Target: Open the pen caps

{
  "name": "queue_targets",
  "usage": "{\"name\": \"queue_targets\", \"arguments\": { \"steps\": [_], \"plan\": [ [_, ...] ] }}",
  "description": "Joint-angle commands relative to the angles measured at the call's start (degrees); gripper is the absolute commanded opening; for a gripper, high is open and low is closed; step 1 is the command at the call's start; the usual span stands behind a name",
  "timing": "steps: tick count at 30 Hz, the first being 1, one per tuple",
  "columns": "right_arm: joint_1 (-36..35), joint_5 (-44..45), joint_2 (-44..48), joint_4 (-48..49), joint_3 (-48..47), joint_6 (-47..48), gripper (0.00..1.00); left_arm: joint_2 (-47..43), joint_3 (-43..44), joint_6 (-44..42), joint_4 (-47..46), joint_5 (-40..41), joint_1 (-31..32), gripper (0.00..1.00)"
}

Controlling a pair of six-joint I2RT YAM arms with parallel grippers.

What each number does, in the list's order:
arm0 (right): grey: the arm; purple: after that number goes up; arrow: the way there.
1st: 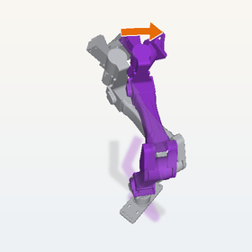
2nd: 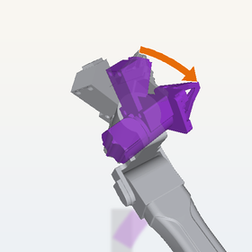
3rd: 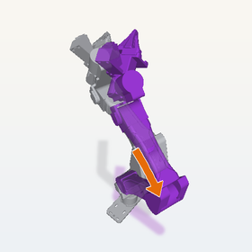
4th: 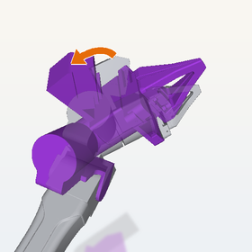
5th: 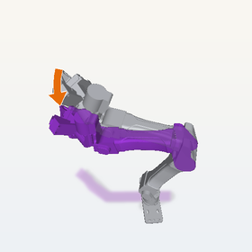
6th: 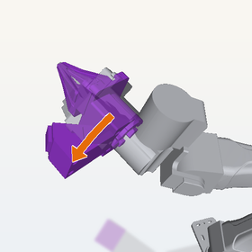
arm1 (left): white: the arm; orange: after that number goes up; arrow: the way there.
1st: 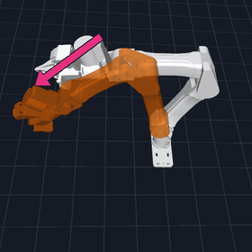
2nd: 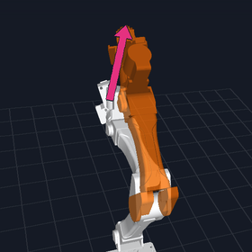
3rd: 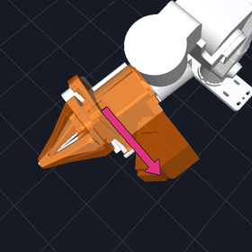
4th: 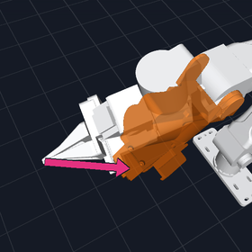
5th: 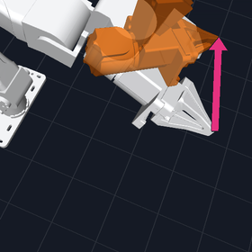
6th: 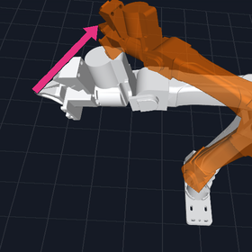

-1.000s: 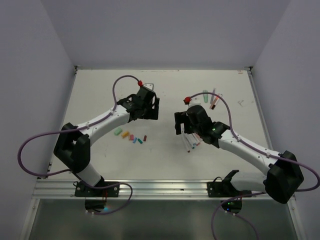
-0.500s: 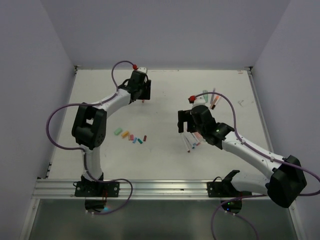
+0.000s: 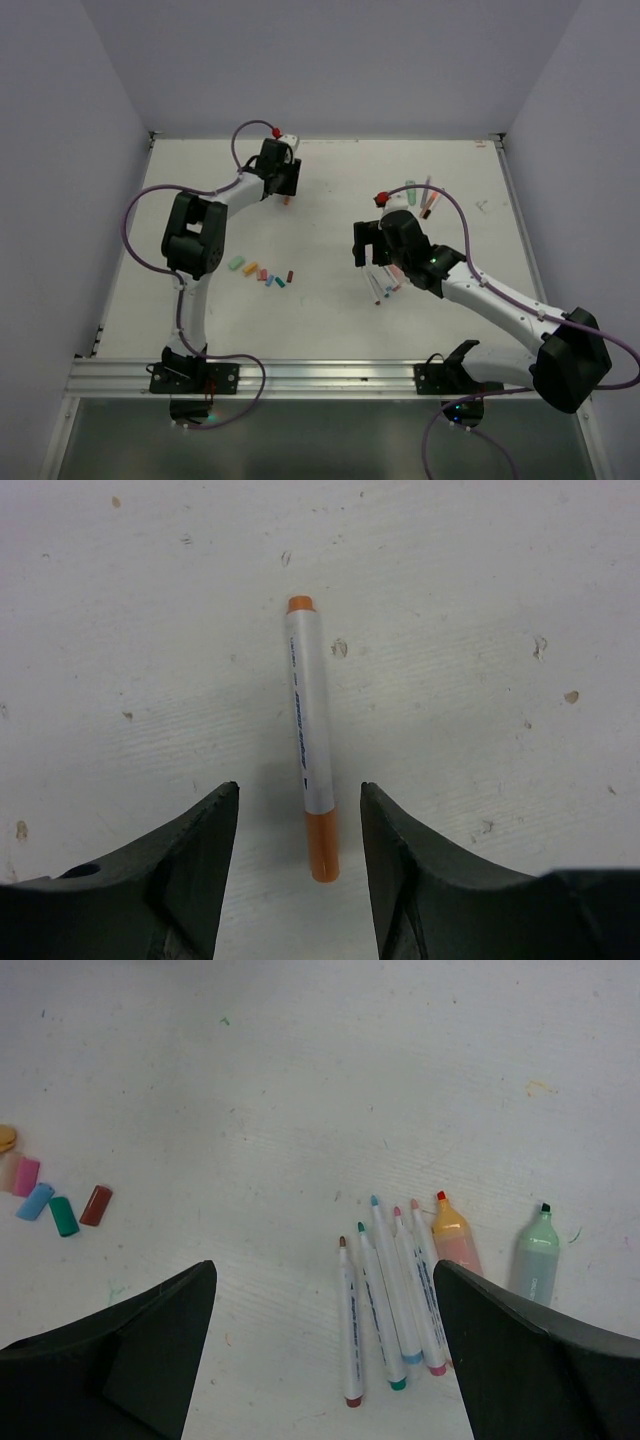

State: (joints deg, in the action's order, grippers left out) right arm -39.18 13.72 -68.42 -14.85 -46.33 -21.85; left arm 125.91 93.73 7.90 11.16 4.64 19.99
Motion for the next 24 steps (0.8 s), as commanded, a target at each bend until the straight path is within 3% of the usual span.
{"name": "queue_targets", "arguments": {
  "steps": [1,10,14,17,24],
  "plan": [
    [0.33,-0.79,-0.66,2.9,0.36,-0.21,0.94,-2.15,-1.88,-2.28,-2.37,-2.71,-0.21,0.54],
    [0.42,-1.94,-0.49,3.25,0.97,-0.83,0.93,-1.28,-5.14,-2.01,-2.54,-3.06,-0.21,0.47],
    [0.42,-1.76,0.39,3.34,1.94,-1.18,0.93,-0.75,-5.23,-2.63,-2.55,-2.89,-0.21,0.39],
    [0.33,-1.5,1.27,3.07,2.12,-1.36,0.93,-1.1,-6.54,-2.98,-1.76,-3.24,-0.12,0.26],
    [0.42,-0.88,2.86,3.42,1.77,-0.92,0.93,-8.12,-14.53,-4.12,-2.81,-5.87,1.02,0.11]
  ]
}}
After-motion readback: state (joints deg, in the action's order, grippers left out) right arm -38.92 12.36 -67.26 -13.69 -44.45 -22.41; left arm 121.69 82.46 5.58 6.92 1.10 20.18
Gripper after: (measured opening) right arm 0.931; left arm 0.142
